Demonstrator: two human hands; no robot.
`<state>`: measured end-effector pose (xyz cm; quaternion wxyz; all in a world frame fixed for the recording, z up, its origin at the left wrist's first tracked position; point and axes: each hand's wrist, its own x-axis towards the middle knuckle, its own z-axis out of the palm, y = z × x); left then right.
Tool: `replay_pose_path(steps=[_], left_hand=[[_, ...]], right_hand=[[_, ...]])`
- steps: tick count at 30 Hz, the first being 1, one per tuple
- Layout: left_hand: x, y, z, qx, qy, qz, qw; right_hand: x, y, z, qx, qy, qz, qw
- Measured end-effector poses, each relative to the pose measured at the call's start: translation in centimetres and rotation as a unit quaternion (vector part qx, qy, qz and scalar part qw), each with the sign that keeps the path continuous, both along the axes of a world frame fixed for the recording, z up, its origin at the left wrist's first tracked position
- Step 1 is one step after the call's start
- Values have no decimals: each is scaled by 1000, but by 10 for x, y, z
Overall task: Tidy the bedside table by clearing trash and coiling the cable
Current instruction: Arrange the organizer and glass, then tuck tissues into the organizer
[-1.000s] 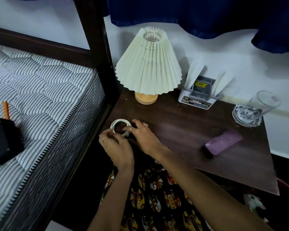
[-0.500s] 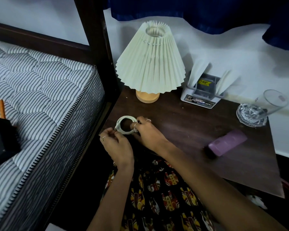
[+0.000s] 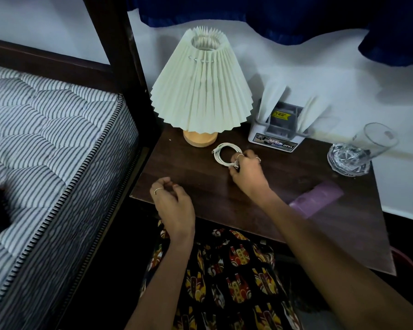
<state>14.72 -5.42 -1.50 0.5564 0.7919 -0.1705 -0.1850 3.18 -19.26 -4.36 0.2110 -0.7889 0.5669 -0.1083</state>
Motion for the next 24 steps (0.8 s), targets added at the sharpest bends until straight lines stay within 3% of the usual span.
replay_pose_path(steps=[5, 9, 14, 20, 24], left_hand=[[-13, -4, 3, 6, -37, -60, 998], [-22, -8, 4, 22, -70, -106, 992], [-39, -12, 3, 26, -98, -162, 982], [-63, -19, 1, 32, -120, -236, 964], [-90, -25, -2, 48, -157, -350, 922]], right_hand=[[1, 4, 5, 19, 7, 5, 1000], [-13, 16, 19, 47, -43, 11, 998], [-74, 51, 35, 1, -43, 17, 999], [-186, 59, 39, -30, 9, -54, 998], [-228, 38, 32, 4, 102, 0, 995]])
